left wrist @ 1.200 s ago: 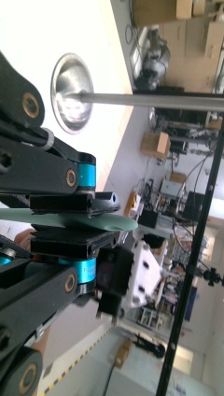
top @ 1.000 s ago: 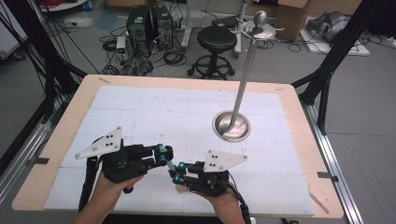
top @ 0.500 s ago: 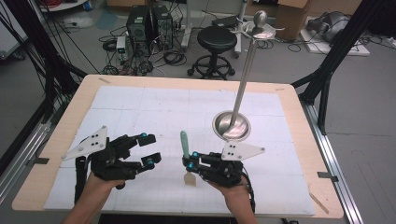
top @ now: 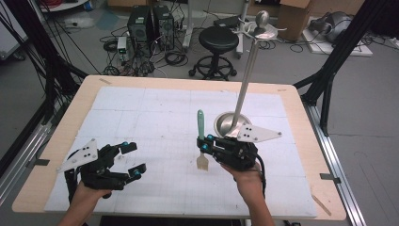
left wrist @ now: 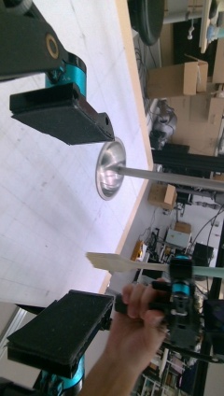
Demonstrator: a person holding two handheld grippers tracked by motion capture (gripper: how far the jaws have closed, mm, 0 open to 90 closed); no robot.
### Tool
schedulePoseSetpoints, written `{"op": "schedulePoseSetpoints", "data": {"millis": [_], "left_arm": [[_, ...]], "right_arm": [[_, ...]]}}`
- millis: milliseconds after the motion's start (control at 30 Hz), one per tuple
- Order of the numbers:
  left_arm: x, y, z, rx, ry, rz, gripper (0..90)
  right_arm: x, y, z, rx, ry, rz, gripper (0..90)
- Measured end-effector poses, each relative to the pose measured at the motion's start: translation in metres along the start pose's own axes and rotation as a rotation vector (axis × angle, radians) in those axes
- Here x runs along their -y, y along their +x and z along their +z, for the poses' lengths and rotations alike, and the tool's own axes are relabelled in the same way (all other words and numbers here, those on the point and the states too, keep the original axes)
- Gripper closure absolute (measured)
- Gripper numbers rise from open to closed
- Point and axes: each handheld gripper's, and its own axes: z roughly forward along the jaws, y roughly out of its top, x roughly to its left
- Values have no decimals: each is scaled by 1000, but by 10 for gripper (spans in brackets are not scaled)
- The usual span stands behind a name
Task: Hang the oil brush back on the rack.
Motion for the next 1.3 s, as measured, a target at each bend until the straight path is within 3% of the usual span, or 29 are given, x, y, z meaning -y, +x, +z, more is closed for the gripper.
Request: {"op": "schedulePoseSetpoints", "data": {"millis": [267, 567, 733, 900, 1300], "left_arm": [[21, 7, -6, -32, 21, 43, 185], [26, 10, -8, -39, 21, 23, 186], [27, 10, -8, -35, 21, 22, 187], [27, 10, -9, -31, 26, 16, 191], [27, 12, -10, -29, 28, 5, 197]], "right_arm": [[-12, -16, 2, 10, -8, 11, 840], [-33, -34, 4, 22, -23, 14, 839], [-50, -44, -2, 49, -28, -3, 839], [-68, -57, -16, 77, -74, 3, 839], [-91, -82, -39, 123, -126, 33, 839]]}}
